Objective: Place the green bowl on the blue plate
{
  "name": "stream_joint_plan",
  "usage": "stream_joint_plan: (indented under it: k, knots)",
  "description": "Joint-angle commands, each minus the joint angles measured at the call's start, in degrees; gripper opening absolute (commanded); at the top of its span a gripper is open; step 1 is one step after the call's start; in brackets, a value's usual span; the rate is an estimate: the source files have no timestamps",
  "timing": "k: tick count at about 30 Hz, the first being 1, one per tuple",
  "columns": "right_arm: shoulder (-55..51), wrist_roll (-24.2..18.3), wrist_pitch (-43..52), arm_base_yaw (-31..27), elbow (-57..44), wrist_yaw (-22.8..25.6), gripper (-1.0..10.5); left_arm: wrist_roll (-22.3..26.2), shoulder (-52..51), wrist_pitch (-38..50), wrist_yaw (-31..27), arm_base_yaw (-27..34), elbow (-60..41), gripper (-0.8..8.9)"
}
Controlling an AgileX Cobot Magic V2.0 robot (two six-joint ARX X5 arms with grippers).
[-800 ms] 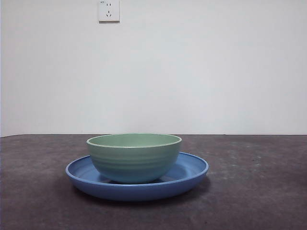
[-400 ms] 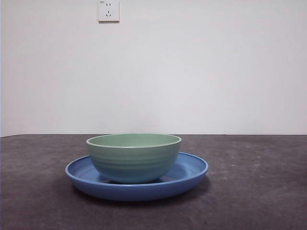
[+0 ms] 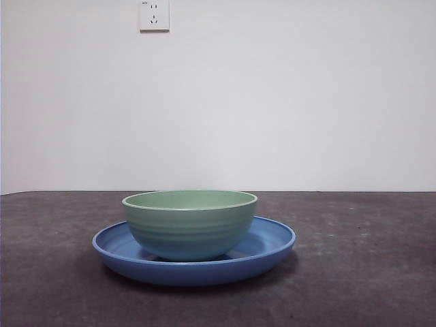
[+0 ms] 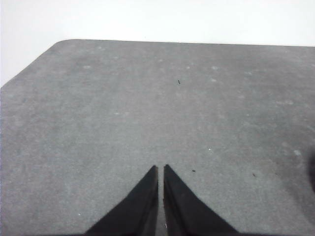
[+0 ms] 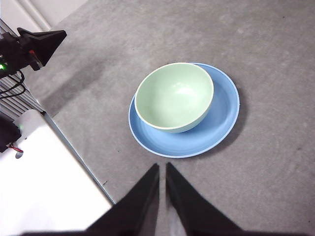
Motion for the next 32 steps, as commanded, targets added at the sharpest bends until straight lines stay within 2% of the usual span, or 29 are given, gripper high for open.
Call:
stream_joint_plan:
  k: [1,4,32]
  knots:
    - [0.2,0.5,0.6,0.5,0.4,-0.1,0.2,-0.3,-0.1,0.2,-0.3,0.2,-1.4,0.19]
    - [0.2,0.5,0.6,0.5,0.4,-0.1,0.2,-0.7,-0.1,2.7,-1.1,0.2,-2.4,0.19]
    - [0.2,0.5,0.6,0.5,0.4,-0.1,0.2,-1.6,-0.1,2.7,-1.7,0.2,-2.4,0.19]
